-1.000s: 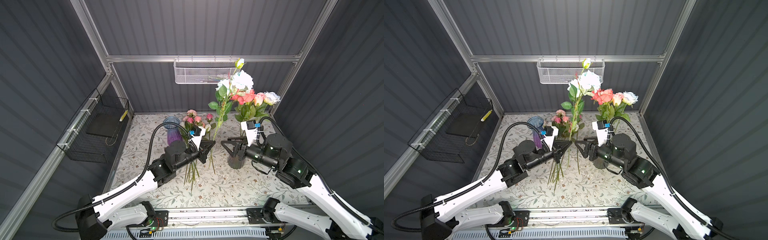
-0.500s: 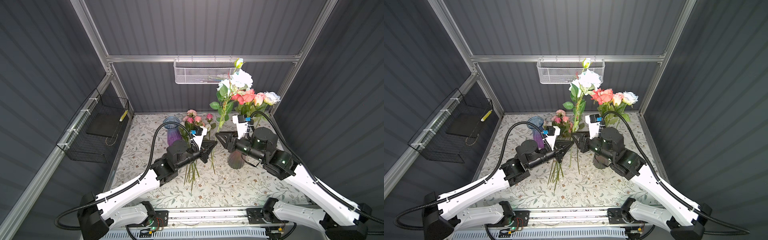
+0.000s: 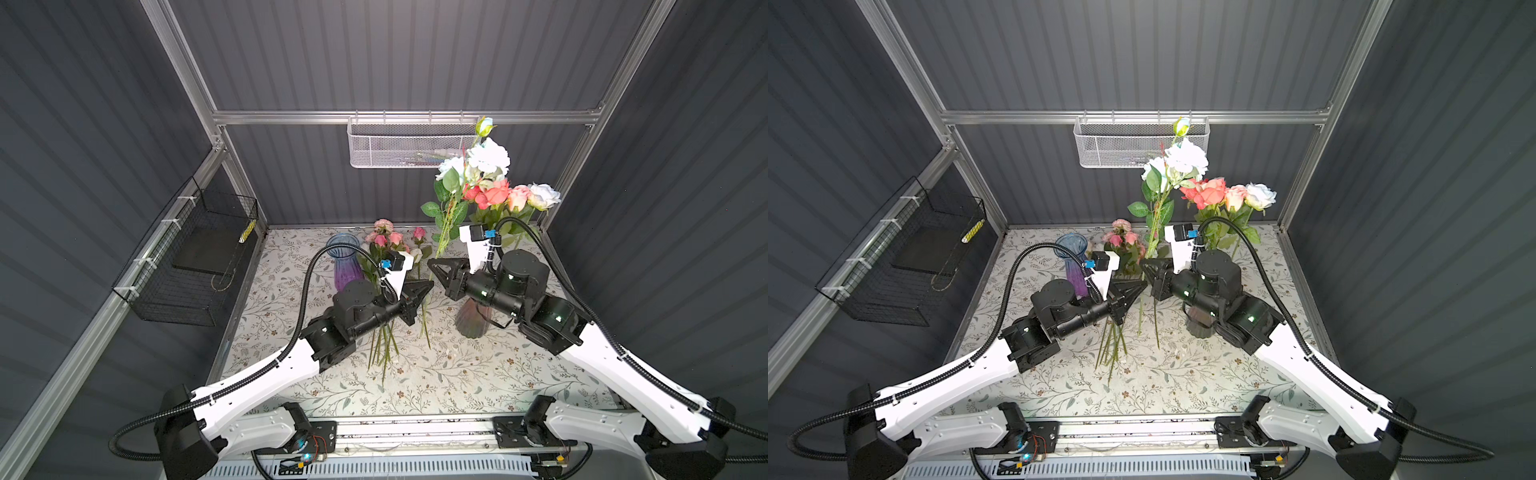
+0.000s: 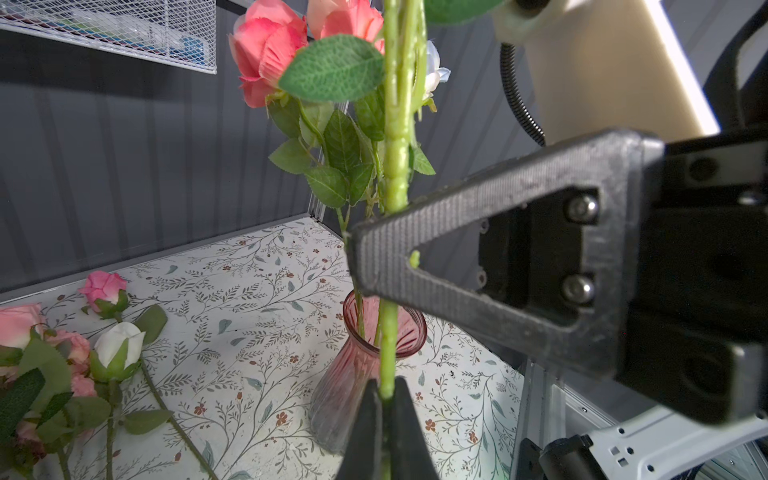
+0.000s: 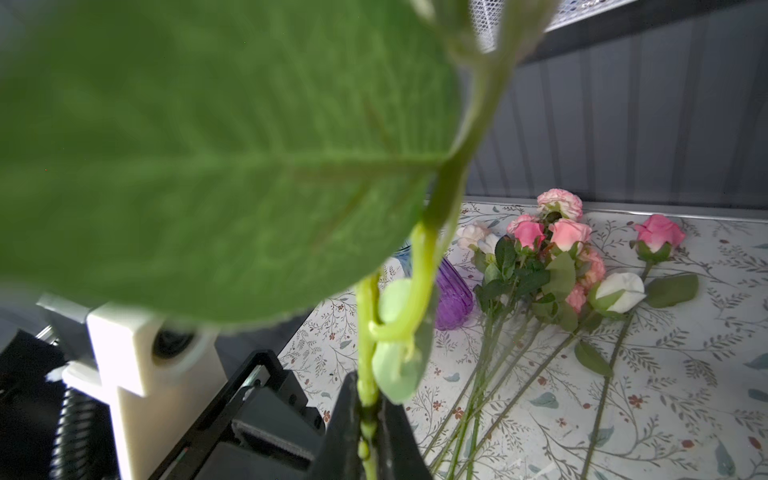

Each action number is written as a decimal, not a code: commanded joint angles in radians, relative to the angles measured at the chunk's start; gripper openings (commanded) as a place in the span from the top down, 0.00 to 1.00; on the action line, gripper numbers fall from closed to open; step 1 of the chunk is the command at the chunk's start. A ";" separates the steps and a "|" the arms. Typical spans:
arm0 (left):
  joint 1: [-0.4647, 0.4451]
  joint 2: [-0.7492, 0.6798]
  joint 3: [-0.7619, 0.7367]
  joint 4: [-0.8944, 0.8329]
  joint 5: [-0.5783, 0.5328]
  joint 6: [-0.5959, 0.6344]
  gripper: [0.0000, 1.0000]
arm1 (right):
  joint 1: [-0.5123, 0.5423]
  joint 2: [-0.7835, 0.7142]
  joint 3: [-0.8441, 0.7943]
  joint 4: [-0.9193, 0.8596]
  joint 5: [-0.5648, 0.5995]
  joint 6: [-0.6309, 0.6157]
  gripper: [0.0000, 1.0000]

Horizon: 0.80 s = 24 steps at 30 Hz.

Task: Arrange the flowers into the vase
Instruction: 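Grasp the pale blue-white rose stem with the right gripper beside the left gripper, then lift the pale blue-white rose high with the right gripper while the left gripper releases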

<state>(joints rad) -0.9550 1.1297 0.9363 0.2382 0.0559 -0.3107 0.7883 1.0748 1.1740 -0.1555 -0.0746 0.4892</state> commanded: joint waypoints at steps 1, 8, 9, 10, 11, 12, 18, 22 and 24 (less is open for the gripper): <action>-0.005 -0.017 0.004 0.041 -0.013 -0.002 1.00 | 0.001 -0.002 0.018 0.030 0.023 -0.018 0.94; -0.005 -0.023 -0.016 0.010 -0.075 0.011 0.33 | 0.006 0.011 0.020 0.019 0.088 -0.049 0.95; -0.006 -0.036 -0.025 -0.002 -0.101 0.011 0.24 | 0.009 0.014 0.024 0.016 0.101 -0.061 0.95; -0.007 -0.052 -0.037 -0.015 -0.131 0.015 0.19 | 0.010 0.018 0.034 0.004 0.118 -0.075 0.95; -0.005 -0.069 -0.046 -0.028 -0.161 0.018 0.16 | 0.012 0.021 0.048 -0.009 0.135 -0.091 0.95; -0.006 -0.093 -0.059 -0.045 -0.197 0.021 0.12 | 0.015 0.021 0.063 -0.026 0.153 -0.113 0.95; -0.005 -0.238 -0.139 -0.145 -0.342 0.021 0.07 | 0.023 -0.016 0.164 -0.107 0.292 -0.252 0.96; -0.007 -0.325 -0.196 -0.182 -0.400 -0.006 0.07 | 0.022 -0.071 0.155 -0.108 0.465 -0.362 0.96; -0.005 -0.353 -0.216 -0.193 -0.423 -0.016 0.05 | 0.019 -0.099 0.131 -0.085 0.546 -0.418 0.97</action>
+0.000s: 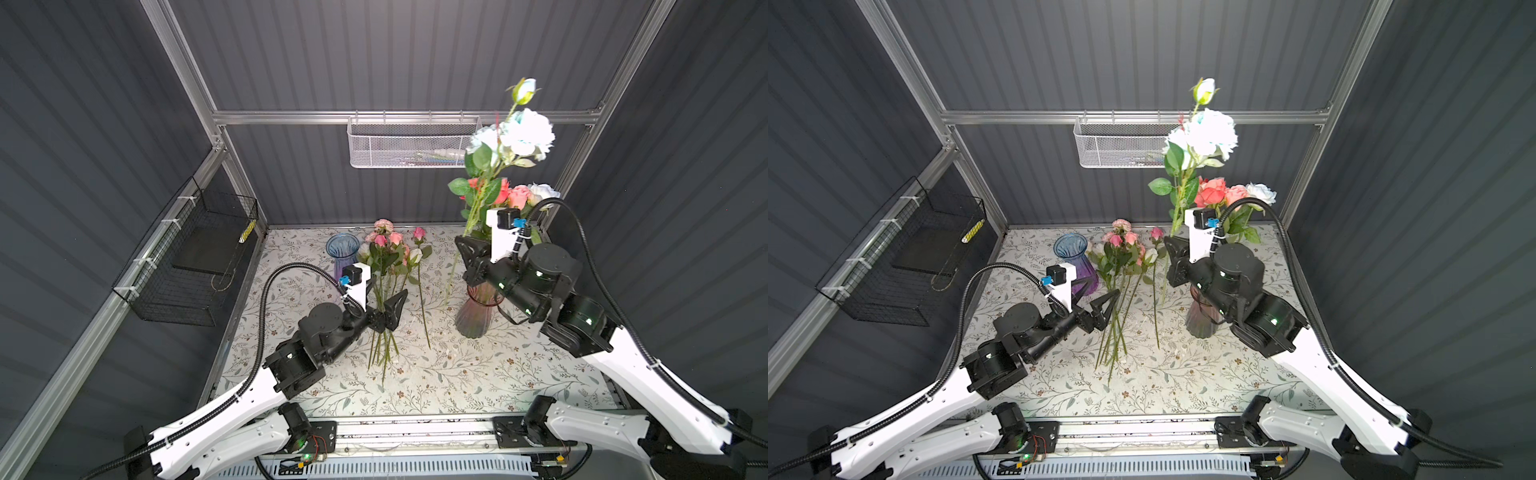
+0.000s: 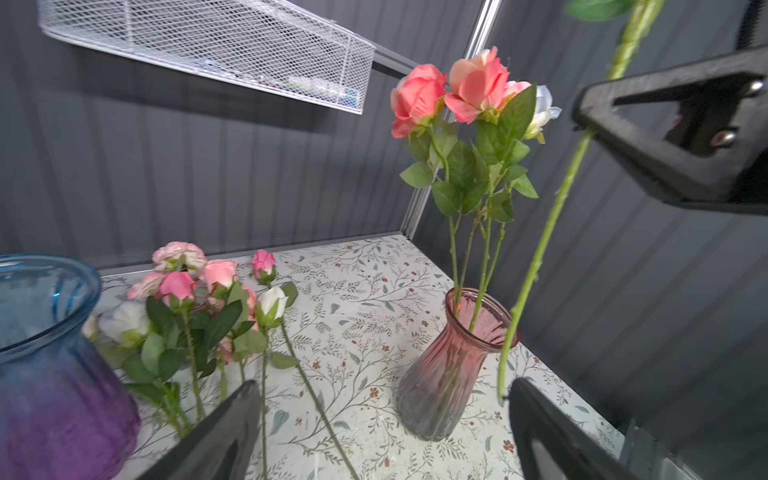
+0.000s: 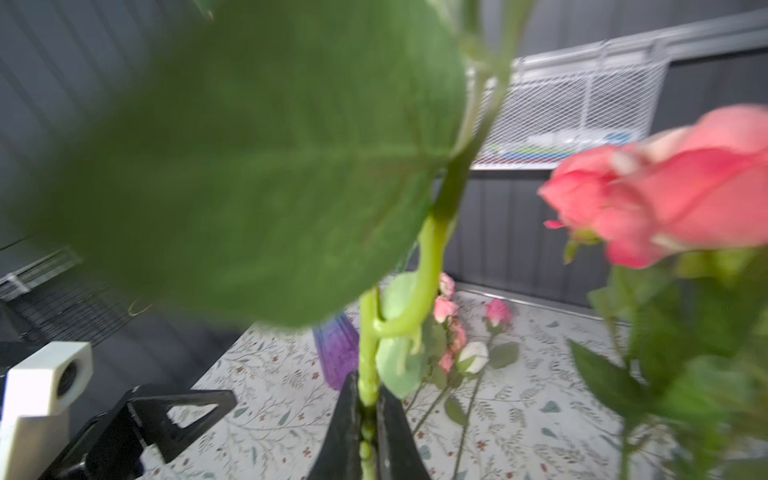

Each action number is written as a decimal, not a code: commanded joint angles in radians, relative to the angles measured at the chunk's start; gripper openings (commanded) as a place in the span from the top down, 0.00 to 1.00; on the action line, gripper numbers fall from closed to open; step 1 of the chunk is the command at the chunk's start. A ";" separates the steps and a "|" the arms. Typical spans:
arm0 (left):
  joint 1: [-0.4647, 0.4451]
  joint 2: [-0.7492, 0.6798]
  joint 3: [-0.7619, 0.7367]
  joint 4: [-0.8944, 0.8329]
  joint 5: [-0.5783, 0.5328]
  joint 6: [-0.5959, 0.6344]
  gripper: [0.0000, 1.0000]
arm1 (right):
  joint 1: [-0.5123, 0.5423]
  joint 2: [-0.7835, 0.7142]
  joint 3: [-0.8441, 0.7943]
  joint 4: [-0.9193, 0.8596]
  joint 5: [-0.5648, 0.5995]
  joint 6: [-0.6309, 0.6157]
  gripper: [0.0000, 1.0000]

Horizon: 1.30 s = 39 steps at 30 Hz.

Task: Arrange the flowers into the vase
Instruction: 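Lift the pale blue-white rose high with the right gripper while the left gripper releases, then lower the pale blue-white rose stem into the pink vase with the right gripper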

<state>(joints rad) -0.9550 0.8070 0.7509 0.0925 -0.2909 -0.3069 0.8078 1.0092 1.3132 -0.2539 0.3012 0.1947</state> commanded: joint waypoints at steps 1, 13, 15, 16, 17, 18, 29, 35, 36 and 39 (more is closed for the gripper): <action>-0.006 -0.040 -0.037 -0.051 -0.083 -0.021 0.05 | -0.002 -0.047 -0.021 0.029 0.209 -0.154 0.97; -0.005 0.008 -0.028 -0.022 -0.082 -0.033 0.04 | -0.182 -0.144 -0.151 0.027 0.303 -0.121 0.97; -0.006 0.015 -0.030 -0.018 -0.083 -0.038 0.04 | -0.191 -0.150 -0.186 0.044 0.308 -0.118 0.97; -0.007 0.017 -0.031 -0.018 -0.082 -0.040 0.04 | -0.198 -0.152 -0.207 0.045 0.309 -0.106 0.97; -0.006 0.017 -0.031 -0.016 -0.083 -0.040 0.04 | -0.205 -0.153 -0.223 0.044 0.303 -0.094 0.97; -0.005 0.018 -0.032 -0.016 -0.084 -0.041 0.04 | -0.208 -0.153 -0.240 0.046 0.306 -0.087 0.97; -0.006 0.024 -0.041 0.006 -0.115 -0.045 0.04 | -0.213 -0.154 -0.365 0.092 0.297 -0.006 0.96; -0.006 0.032 -0.056 0.016 -0.115 -0.056 0.04 | -0.213 -0.155 -0.425 0.005 0.279 0.095 0.88; -0.005 0.036 -0.058 0.021 -0.112 -0.057 0.04 | -0.214 -0.152 -0.429 -0.004 0.269 0.093 0.84; -0.005 0.061 -0.045 0.018 -0.098 -0.062 0.04 | -0.214 -0.136 -0.406 -0.061 0.256 0.092 0.72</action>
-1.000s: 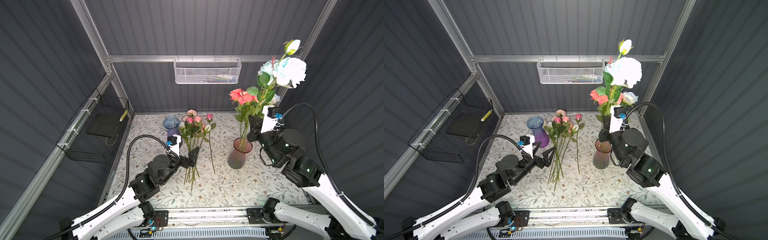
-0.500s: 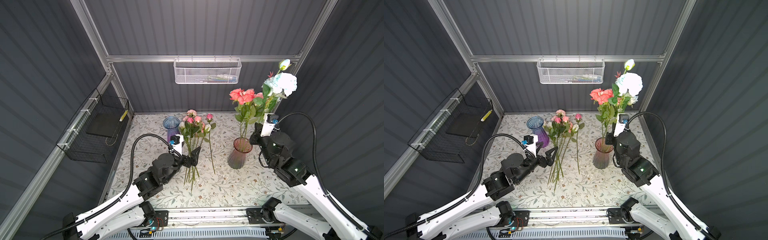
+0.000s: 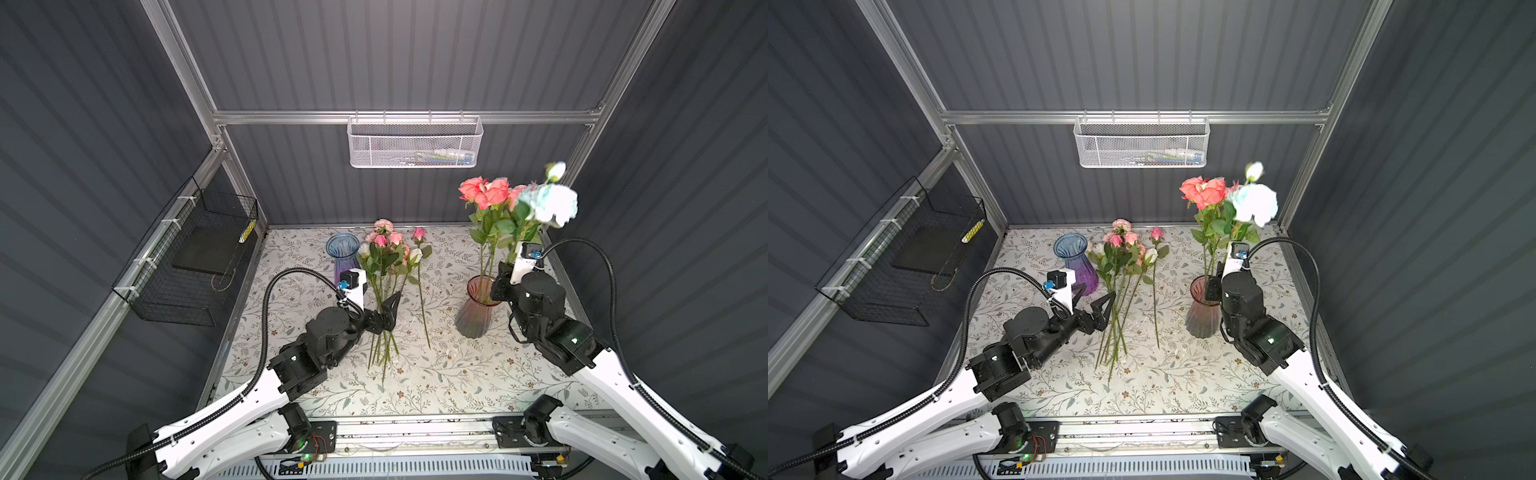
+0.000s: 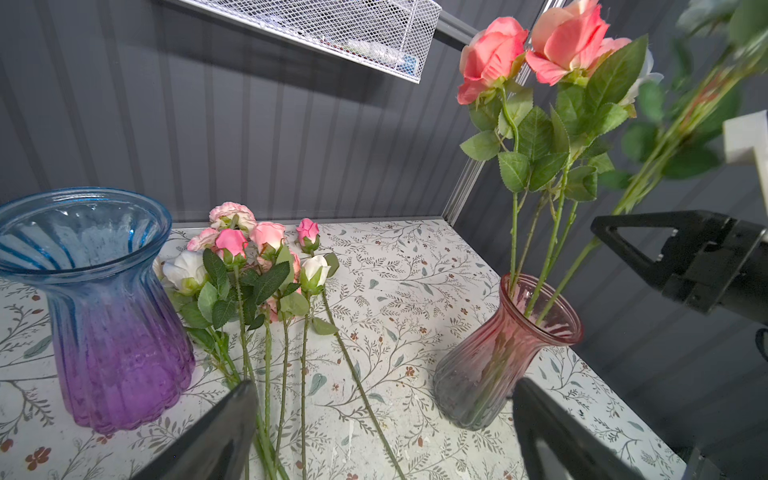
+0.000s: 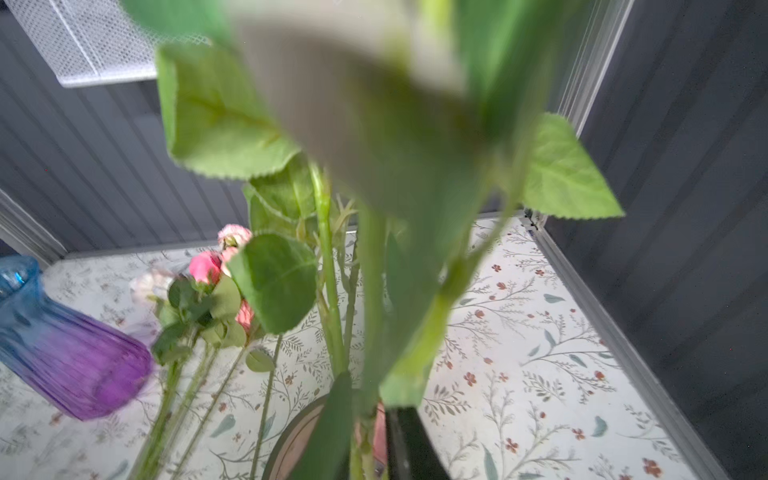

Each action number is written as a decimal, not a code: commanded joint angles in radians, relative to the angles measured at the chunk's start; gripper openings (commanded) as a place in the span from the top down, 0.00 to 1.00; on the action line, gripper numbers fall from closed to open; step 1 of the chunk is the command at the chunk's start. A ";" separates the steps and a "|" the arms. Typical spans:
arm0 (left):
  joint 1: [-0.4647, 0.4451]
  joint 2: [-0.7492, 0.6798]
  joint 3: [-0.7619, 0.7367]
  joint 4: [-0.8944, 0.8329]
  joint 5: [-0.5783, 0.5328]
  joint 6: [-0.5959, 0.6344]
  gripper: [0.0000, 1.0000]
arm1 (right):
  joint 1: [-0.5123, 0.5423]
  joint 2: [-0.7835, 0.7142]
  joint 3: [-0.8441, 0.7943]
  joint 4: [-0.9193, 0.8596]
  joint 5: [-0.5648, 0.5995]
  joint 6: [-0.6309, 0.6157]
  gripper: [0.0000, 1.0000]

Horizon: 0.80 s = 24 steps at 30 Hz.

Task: Arrange the flowers into the vase
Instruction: 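Lower the pale blue-white rose stem into the pink vase with the right gripper, then open the right gripper and draw it back while the left gripper moves to the bunch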

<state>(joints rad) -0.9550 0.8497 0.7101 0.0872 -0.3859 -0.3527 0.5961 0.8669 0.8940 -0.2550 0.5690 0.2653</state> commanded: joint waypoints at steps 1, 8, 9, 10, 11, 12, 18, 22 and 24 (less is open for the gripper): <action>-0.006 0.025 -0.002 0.023 0.001 -0.017 0.04 | -0.001 0.011 0.023 -0.079 -0.023 0.023 0.68; -0.006 0.038 -0.018 0.062 -0.004 -0.038 0.04 | 0.004 -0.028 0.023 -0.184 -0.086 0.077 0.53; -0.006 0.042 -0.017 0.059 -0.004 -0.040 0.04 | 0.005 -0.045 0.019 -0.195 -0.086 0.083 0.52; -0.006 0.046 -0.017 0.055 -0.005 -0.039 0.04 | 0.006 -0.063 0.015 -0.206 -0.087 0.087 0.52; -0.005 0.051 -0.012 0.050 -0.004 -0.037 0.04 | 0.009 -0.083 0.009 -0.214 -0.086 0.091 0.51; -0.006 0.057 -0.010 0.046 -0.005 -0.037 0.04 | 0.010 -0.102 0.007 -0.224 -0.089 0.096 0.50; -0.004 0.145 0.012 0.033 -0.062 -0.060 0.06 | 0.020 -0.177 0.017 -0.299 -0.097 0.120 0.45; 0.000 0.305 0.122 -0.108 -0.109 -0.096 0.11 | 0.022 -0.220 0.016 -0.331 -0.095 0.136 0.46; 0.012 0.415 0.207 -0.211 -0.114 -0.121 0.17 | 0.023 -0.243 0.009 -0.347 -0.089 0.141 0.54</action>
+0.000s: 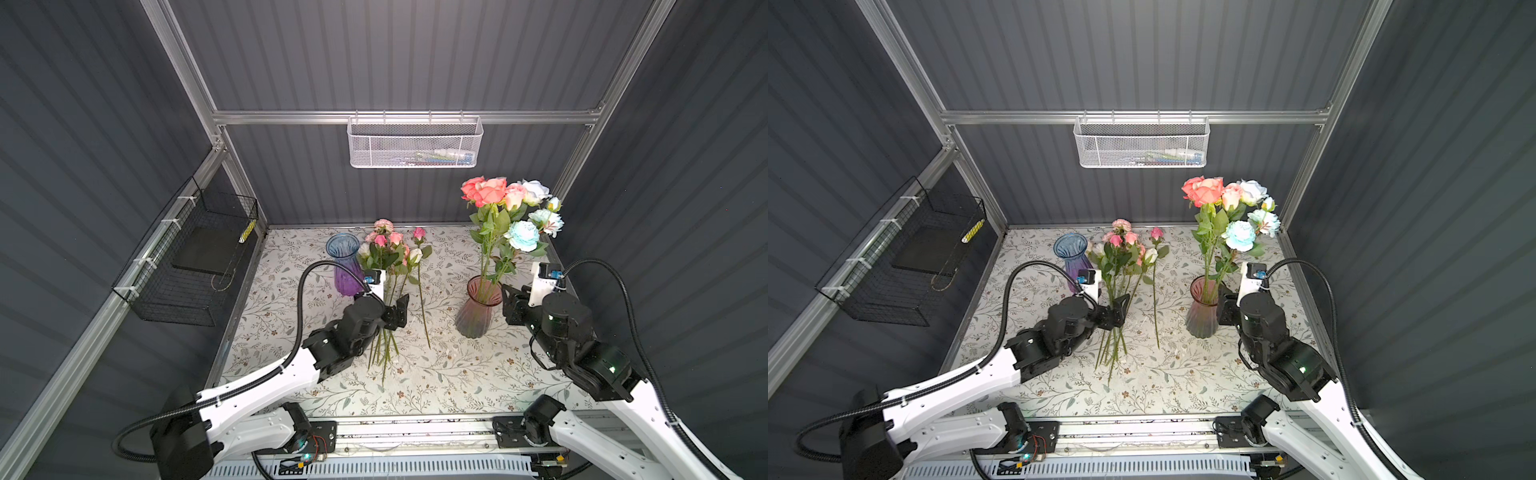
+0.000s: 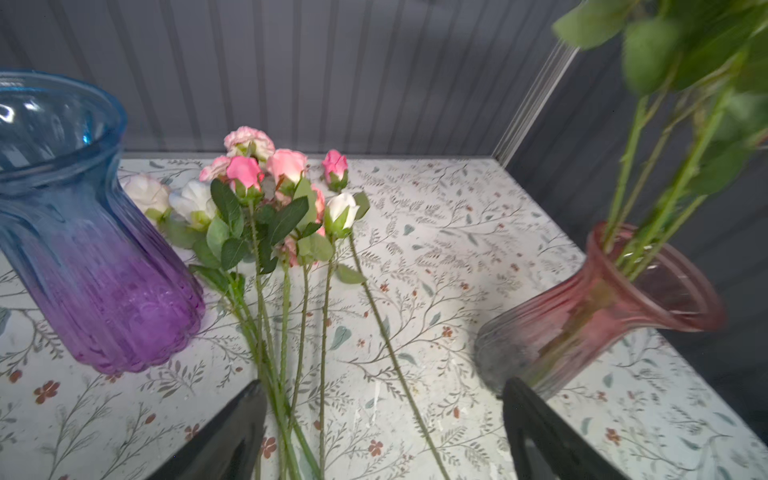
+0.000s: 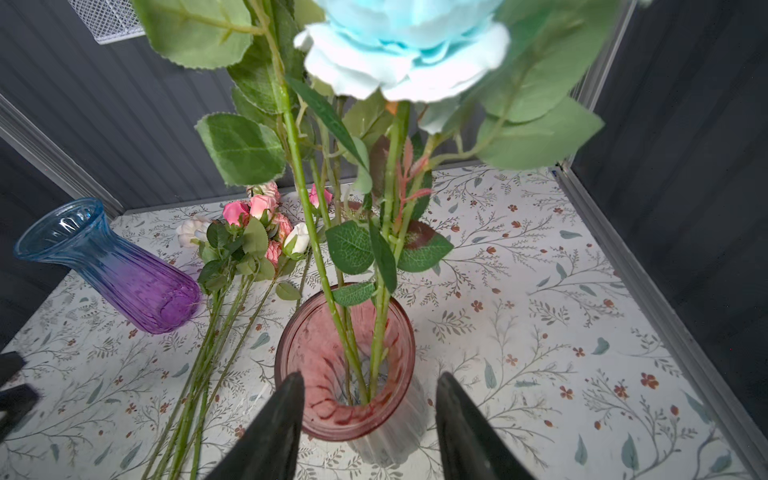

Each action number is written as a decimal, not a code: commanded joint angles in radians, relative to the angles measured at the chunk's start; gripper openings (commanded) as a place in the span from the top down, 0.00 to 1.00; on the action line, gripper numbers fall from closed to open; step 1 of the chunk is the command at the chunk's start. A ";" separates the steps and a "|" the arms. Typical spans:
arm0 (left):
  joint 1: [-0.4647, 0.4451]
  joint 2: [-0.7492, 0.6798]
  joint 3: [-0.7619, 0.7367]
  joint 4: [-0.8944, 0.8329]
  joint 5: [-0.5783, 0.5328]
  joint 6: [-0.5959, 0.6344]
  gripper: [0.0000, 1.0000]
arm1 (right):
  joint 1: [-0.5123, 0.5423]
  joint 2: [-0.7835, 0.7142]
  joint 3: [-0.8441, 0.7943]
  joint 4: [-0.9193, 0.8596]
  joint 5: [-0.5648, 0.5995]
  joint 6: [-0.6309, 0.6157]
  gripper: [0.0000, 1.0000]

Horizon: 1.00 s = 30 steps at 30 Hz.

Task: Arrange the flowers into the vase
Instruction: 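Open the right gripper and draw it back while the left gripper moves to the bunch, then lower the left gripper onto the rose stems and close it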

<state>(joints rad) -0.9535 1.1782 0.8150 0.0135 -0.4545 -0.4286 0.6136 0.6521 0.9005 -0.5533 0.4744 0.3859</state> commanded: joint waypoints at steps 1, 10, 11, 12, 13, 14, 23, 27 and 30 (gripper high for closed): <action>0.021 0.130 0.140 -0.178 -0.034 -0.053 0.19 | 0.006 -0.036 0.000 -0.052 0.007 0.020 0.58; 0.182 0.555 0.447 -0.440 0.141 0.038 0.49 | 0.009 -0.098 -0.058 -0.049 -0.011 0.041 0.77; 0.181 0.606 0.490 -0.475 0.139 0.067 0.52 | 0.008 -0.105 -0.063 -0.047 -0.011 0.042 0.77; 0.181 0.648 0.528 -0.505 0.140 0.086 0.53 | 0.009 -0.111 -0.068 -0.046 -0.008 0.043 0.77; 0.182 0.678 0.553 -0.524 0.148 0.100 0.54 | 0.008 -0.117 -0.075 -0.045 -0.006 0.046 0.76; 0.181 0.706 0.571 -0.533 0.160 0.115 0.54 | 0.007 -0.126 -0.080 -0.040 -0.005 0.049 0.75; 0.183 0.861 0.691 -0.598 0.188 0.172 0.64 | 0.009 -0.122 -0.126 -0.021 -0.069 0.094 0.76; 0.183 0.901 0.711 -0.612 0.183 0.167 0.64 | 0.008 -0.127 -0.121 -0.014 -0.060 0.090 0.75; 0.185 0.922 0.718 -0.625 0.159 0.156 0.65 | 0.008 -0.126 -0.115 -0.015 -0.059 0.087 0.75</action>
<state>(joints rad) -0.7670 2.0769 1.5059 -0.5587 -0.2790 -0.2802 0.6163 0.5316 0.7784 -0.5869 0.4168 0.4679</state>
